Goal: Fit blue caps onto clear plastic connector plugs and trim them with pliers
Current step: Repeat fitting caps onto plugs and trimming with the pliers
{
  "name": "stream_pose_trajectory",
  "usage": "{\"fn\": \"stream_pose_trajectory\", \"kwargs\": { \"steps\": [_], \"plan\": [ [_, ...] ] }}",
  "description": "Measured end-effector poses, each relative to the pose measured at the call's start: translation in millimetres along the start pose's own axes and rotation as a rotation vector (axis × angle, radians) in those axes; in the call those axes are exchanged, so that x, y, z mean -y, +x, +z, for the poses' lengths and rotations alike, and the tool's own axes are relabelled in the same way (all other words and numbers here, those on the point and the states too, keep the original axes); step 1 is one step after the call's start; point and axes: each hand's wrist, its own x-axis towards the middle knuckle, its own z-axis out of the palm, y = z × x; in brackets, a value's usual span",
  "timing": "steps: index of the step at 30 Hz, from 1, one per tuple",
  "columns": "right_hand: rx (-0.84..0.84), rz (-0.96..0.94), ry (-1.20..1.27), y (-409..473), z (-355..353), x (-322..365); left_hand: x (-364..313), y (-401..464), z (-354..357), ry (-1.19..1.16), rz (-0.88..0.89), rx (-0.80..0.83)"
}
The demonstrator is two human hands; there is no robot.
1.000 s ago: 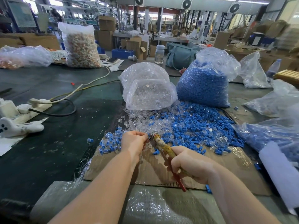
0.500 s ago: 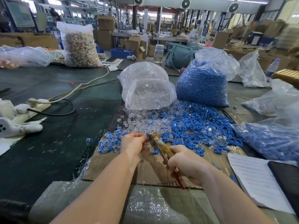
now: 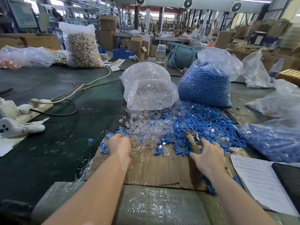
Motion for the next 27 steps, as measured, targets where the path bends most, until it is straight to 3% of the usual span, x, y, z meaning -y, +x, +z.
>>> {"fn": "stream_pose_trajectory", "kwargs": {
  "steps": [5,11,17,19,23,27],
  "plan": [
    [-0.052,-0.032,-0.167,4.9,6.2,-13.1,6.1,-8.5,0.4,0.185,0.189,0.078],
    [-0.077,-0.077,-0.314,8.0,5.3,-13.2,24.9,-36.7,7.7,0.447,0.547,0.151],
    [-0.037,-0.060,-0.371,6.8,3.6,-9.0,50.1,-61.6,22.0,0.585,0.733,0.304],
    [-0.112,-0.135,-0.355,-0.2,6.5,-3.9,55.6,-63.3,23.5,0.630,0.780,0.309],
    [-0.218,-0.503,-0.127,-24.0,24.9,13.0,59.4,-62.1,23.1,0.698,0.868,0.284],
    [-0.171,-0.556,-0.080,-32.1,42.0,20.4,59.6,-60.5,21.9,0.735,0.911,0.288]
  ]
}}
